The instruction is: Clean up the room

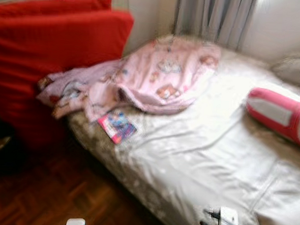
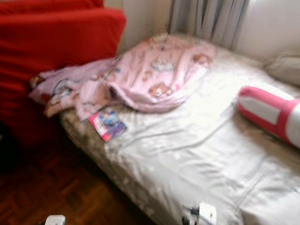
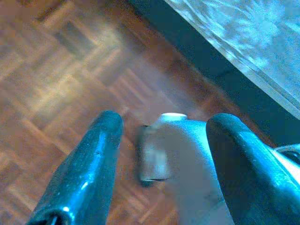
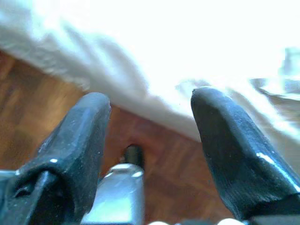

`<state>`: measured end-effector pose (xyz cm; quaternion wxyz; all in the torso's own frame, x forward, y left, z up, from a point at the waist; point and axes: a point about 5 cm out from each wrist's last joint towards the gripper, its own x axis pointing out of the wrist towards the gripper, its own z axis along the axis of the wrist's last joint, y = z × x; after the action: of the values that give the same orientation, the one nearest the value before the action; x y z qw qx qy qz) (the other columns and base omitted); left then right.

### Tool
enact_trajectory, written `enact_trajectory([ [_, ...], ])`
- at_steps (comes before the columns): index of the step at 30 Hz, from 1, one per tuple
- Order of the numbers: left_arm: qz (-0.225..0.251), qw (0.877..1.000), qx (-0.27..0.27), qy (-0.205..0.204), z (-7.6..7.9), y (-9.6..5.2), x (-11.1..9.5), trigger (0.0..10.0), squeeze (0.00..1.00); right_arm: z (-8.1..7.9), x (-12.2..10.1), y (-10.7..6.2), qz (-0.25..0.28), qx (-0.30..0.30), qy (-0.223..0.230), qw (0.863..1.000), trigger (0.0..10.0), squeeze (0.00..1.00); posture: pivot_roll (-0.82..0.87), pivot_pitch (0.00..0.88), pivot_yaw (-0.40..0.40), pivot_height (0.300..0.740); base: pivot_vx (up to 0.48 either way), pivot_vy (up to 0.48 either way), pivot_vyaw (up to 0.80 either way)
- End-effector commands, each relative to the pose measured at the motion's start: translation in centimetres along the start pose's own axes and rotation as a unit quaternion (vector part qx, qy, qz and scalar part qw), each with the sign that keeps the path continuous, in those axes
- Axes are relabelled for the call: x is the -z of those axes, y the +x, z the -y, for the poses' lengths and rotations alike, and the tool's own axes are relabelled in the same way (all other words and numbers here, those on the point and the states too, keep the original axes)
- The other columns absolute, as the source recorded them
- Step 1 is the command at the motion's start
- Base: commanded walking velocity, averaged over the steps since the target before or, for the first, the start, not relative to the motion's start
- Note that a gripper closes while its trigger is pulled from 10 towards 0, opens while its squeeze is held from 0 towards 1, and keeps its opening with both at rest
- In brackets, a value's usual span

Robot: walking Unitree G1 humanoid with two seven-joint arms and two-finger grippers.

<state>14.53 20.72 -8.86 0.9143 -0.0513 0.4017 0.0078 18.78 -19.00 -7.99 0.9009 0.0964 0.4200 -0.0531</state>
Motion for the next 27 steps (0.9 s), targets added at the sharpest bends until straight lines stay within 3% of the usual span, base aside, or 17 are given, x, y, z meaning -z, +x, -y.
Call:
enact_trajectory([
  [1,-0.013,1.000,-0.010,0.001,-0.55,-0.23,0.43,10.0,0.00,-0.40,0.78,-0.08,-0.014,-0.002,0.005,1.000,10.0,0.00,0.12,0.078,-0.031,0.740,0.000,0.000,-0.76],
  [17,-0.012,1.000,-0.010,-0.002,-0.54,-0.27,0.50,10.0,0.00,-0.24,0.79,-0.09,-0.016,0.005,0.007,1.000,10.0,0.00,0.12,0.076,-0.031,0.740,0.000,0.000,-0.75],
  [21,-0.011,1.000,-0.008,0.015,-0.57,-0.25,0.40,10.0,0.00,-0.23,0.71,-0.07,-0.015,0.005,0.006,1.000,10.0,0.00,0.12,0.073,-0.030,0.740,0.000,0.000,-0.75],
  [27,-0.014,1.000,-0.009,0.004,-0.56,-0.28,0.53,10.0,0.00,-0.28,0.68,-0.06,-0.015,0.004,0.006,1.000,10.0,0.00,0.12,0.066,-0.029,0.740,0.000,-0.231,-0.74],
])
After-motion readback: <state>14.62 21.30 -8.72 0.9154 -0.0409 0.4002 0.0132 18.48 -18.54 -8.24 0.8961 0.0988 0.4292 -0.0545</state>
